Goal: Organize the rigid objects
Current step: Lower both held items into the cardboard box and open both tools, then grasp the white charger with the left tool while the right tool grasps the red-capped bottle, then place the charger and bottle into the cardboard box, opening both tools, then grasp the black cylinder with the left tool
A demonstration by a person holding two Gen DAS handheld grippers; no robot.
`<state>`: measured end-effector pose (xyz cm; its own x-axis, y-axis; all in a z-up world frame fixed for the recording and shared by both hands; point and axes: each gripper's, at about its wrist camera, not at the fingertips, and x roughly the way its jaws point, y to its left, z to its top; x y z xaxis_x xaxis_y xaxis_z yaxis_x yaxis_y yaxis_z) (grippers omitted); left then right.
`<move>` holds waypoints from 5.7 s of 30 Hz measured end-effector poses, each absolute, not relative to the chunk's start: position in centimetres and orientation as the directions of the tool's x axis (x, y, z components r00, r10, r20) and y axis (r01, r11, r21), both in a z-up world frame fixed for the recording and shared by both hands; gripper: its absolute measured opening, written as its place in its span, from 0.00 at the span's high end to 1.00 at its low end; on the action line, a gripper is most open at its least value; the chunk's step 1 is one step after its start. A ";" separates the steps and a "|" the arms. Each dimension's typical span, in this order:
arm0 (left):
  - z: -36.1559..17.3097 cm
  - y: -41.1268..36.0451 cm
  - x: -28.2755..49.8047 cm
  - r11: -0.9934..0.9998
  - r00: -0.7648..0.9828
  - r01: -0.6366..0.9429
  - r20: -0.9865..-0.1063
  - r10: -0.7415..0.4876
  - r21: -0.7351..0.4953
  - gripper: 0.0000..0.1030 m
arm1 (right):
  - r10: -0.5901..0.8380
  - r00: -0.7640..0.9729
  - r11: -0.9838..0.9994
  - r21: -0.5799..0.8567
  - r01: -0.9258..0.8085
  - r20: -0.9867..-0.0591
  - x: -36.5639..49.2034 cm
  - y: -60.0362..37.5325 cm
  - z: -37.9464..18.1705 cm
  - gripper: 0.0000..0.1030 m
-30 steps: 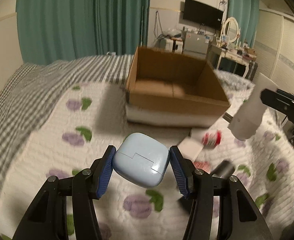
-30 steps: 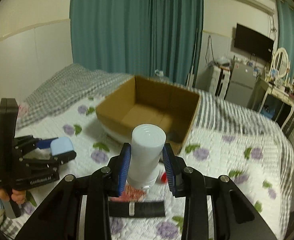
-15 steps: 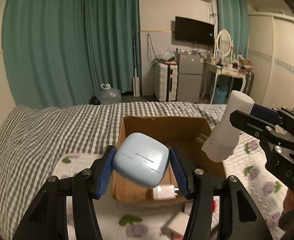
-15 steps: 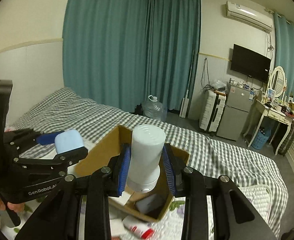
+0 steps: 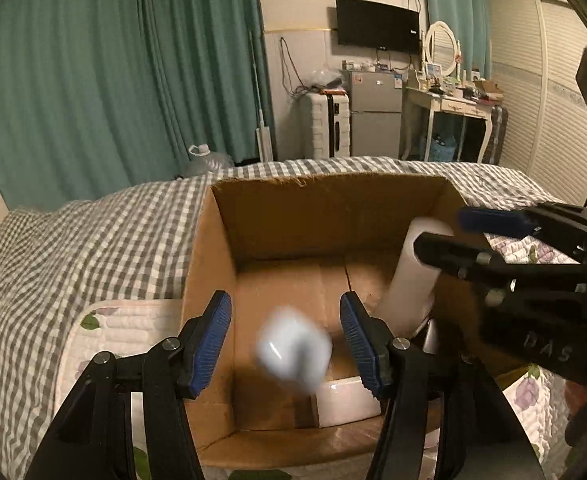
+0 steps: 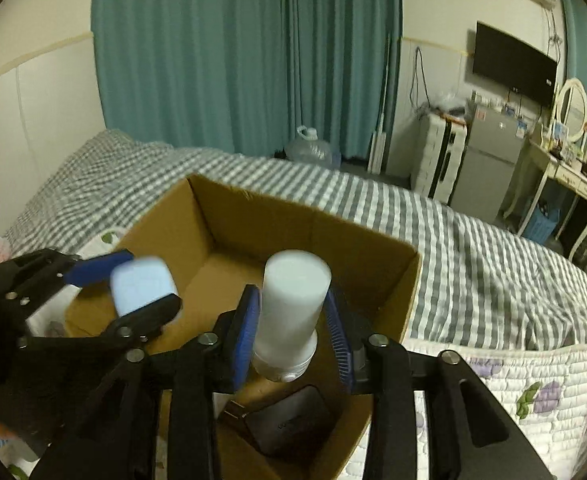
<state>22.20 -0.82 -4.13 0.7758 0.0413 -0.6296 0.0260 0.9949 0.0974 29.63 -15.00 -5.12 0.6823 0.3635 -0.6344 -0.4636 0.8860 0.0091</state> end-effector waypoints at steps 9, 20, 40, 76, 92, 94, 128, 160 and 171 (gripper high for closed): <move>-2.2 0.6 17.0 0.999 0.785 -0.034 -0.617 0.048 0.034 0.38 | 0.319 0.783 0.932 0.025 -0.363 -0.534 23.9 -19.9 -1.9 0.13; -7.1 1.1 10.0 0.997 0.747 -0.073 -0.661 0.063 0.012 0.36 | 0.287 0.718 0.932 0.012 -0.362 -0.635 14.8 -22.5 -7.6 0.11; -15.9 -6.8 14.4 0.986 0.575 0.168 -0.812 -0.104 -0.008 0.36 | 0.229 0.646 0.963 0.072 -0.260 -0.728 17.2 -23.7 -10.8 0.11; -11.0 1.8 11.0 0.993 0.647 -0.114 -0.760 0.058 -0.021 0.49 | 0.261 0.501 0.866 -0.030 -0.500 -0.825 19.4 -15.3 -16.7 0.40; -10.9 1.4 10.6 0.994 0.655 -0.109 -0.754 0.049 -0.029 0.49 | 0.271 0.480 0.826 -0.054 -0.561 -0.834 18.5 -12.5 -17.7 0.58; -10.7 1.2 10.5 0.993 0.655 -0.113 -0.754 0.056 -0.024 0.49 | 0.288 0.478 0.827 -0.036 -0.561 -0.830 18.3 -13.0 -17.3 0.62; -1.4 -0.8 23.0 0.995 0.769 0.080 -0.639 -0.025 0.057 0.49 | 0.362 0.767 0.880 -0.077 -0.469 -0.529 25.0 -15.6 0.3 0.65; -1.5 0.5 20.6 1.000 0.772 0.002 -0.635 0.014 0.025 0.42 | 0.337 0.789 0.925 0.027 -0.378 -0.514 27.9 -18.2 -3.0 0.33; -4.2 0.1 10.4 0.999 0.761 -0.028 -0.648 0.043 0.034 0.42 | 0.287 0.771 0.938 0.005 -0.346 -0.569 15.8 -22.5 -5.0 0.21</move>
